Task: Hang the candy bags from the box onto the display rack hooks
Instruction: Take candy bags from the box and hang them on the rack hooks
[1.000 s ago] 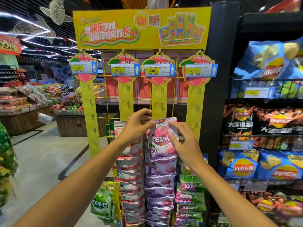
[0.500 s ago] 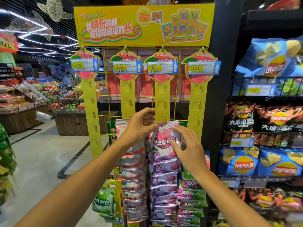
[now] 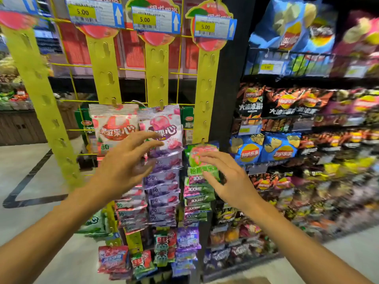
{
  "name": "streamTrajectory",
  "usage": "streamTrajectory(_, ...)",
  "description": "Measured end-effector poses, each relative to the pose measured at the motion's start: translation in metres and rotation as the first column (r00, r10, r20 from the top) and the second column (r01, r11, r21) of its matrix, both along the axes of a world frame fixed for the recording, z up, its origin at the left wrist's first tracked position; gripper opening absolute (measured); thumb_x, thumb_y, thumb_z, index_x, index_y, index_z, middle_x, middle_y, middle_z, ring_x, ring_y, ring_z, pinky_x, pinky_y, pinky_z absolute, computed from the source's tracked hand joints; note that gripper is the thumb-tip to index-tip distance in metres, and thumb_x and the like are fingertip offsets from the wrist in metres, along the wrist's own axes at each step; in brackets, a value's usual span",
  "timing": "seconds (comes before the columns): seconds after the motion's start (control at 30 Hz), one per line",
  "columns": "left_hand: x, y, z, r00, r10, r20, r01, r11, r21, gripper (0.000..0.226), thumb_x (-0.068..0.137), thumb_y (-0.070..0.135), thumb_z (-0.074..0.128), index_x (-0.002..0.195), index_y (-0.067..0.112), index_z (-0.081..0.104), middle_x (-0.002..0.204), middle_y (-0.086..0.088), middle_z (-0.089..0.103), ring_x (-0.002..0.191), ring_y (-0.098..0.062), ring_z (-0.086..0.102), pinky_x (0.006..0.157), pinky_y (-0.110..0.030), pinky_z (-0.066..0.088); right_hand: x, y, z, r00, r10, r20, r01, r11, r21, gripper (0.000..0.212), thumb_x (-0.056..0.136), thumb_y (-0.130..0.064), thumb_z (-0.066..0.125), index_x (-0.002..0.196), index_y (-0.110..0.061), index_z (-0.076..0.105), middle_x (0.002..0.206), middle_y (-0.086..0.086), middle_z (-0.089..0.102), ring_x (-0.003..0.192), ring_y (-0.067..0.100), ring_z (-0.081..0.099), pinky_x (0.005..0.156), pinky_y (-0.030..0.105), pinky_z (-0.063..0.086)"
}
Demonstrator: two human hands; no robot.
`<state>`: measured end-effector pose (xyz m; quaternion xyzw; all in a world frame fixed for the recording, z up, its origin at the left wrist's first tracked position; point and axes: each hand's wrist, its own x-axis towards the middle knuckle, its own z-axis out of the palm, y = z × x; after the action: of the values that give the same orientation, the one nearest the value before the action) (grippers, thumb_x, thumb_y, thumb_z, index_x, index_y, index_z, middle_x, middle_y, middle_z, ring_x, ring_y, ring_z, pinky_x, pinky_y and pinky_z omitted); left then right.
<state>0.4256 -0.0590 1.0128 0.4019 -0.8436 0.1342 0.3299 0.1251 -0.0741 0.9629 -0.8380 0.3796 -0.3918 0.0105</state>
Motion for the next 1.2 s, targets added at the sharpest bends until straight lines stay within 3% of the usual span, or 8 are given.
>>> streamTrajectory(0.13,-0.058,0.02,-0.067,0.963,-0.029,0.267,-0.011,0.989,0.148,0.053,0.101,0.05,0.038,0.145,0.021,0.047,0.157,-0.001,0.037,0.145,-0.024,0.034,0.117,-0.043,0.035,-0.052,0.029,-0.058,0.982,-0.024,-0.186,0.066,0.973,0.22,0.044,0.1,-0.038,0.058,0.143,-0.027,0.051,0.149,-0.014,0.045,0.142,0.006,0.036,0.119,0.022,0.026)
streamTrajectory(0.27,-0.134,0.041,-0.157,0.913,-0.089,0.399,-0.069,0.928,0.365,0.073,0.096,0.067,0.024,0.155,0.025,0.032,0.166,0.001,0.015,0.154,-0.026,0.01,0.124,-0.049,0.016,-0.13,0.068,-0.13,0.97,-0.026,-0.243,0.132,0.893,0.43,0.048,0.1,-0.046,0.054,0.145,-0.031,0.049,0.154,-0.018,0.039,0.145,0.0,0.024,0.121,0.024,0.02)
streamTrajectory(0.47,-0.257,0.09,-0.288,0.876,-0.177,0.449,-0.158,0.775,0.612,0.075,0.096,0.07,0.024,0.128,0.016,0.066,0.14,-0.012,0.059,0.123,-0.042,0.059,0.095,-0.058,0.052,-0.285,0.144,-0.246,0.964,-0.071,-0.255,0.24,0.645,0.726,0.07,0.09,-0.072,0.043,0.143,-0.027,0.052,0.152,-0.005,0.044,0.145,0.015,0.034,0.119,0.032,0.03)
streamTrajectory(0.7,-0.355,0.14,-0.407,0.86,-0.255,0.441,-0.249,0.544,0.801,0.065,0.084,0.062,0.047,0.125,0.015,0.067,0.132,-0.012,0.064,0.113,-0.039,0.065,0.088,-0.051,0.057,-0.418,0.197,-0.312,0.939,-0.157,-0.306,0.341,0.316,0.886,0.041,0.091,-0.045,0.068,0.121,-0.017,0.067,0.118,0.009,0.068,0.108,0.027,0.064,0.089,0.032,0.047)
streamTrajectory(0.8,-0.377,0.138,-0.451,0.885,-0.238,0.4,-0.271,0.435,0.859,0.067,0.08,0.061,0.048,0.129,0.017,0.063,0.131,-0.012,0.064,0.112,-0.039,0.066,0.091,-0.05,0.054,-0.445,0.195,-0.337,0.934,-0.228,-0.273,0.331,0.276,0.902,0.089,0.074,-0.079,0.047,0.128,-0.011,0.065,0.127,0.003,0.064,0.115,0.019,0.061,0.095,0.024,0.045)
streamTrajectory(0.93,-0.411,0.115,-0.49,0.922,-0.206,0.328,-0.224,0.407,0.885,0.066,0.079,0.057,0.046,0.132,0.018,0.051,0.128,-0.012,0.067,0.111,-0.035,0.067,0.106,-0.039,0.035,-0.474,0.186,-0.389,0.893,-0.278,-0.354,0.385,0.064,0.921,0.075,0.083,-0.068,0.052,0.138,-0.016,0.057,0.14,-0.003,0.056,0.126,0.011,0.054,0.098,0.01,0.034)
streamTrajectory(1.07,-0.439,0.095,-0.545,0.916,-0.253,0.312,-0.234,0.295,0.926,0.065,0.068,0.045,0.073,0.124,0.016,0.058,0.12,-0.013,0.07,0.103,-0.036,0.071,0.091,-0.043,0.056,-0.493,0.175,-0.456,0.857,-0.262,-0.443,0.445,-0.057,0.894,0.047,0.095,-0.034,0.066,0.138,-0.017,0.057,0.142,0.0,0.057,0.131,0.017,0.052,0.105,0.016,0.034)
streamTrajectory(1.2,-0.453,0.088,-0.652,0.914,-0.25,0.319,-0.248,0.278,0.928,0.059,0.084,0.049,0.043,0.124,0.013,0.067,0.131,-0.01,0.065,0.118,-0.035,0.063,0.105,-0.047,0.044,-0.507,0.149,-0.562,0.834,-0.31,-0.457,0.443,-0.118,0.889,0.041,0.094,-0.026,0.068,0.133,-0.017,0.06,0.134,0.0,0.061,0.127,0.019,0.056,0.106,0.024,0.041)
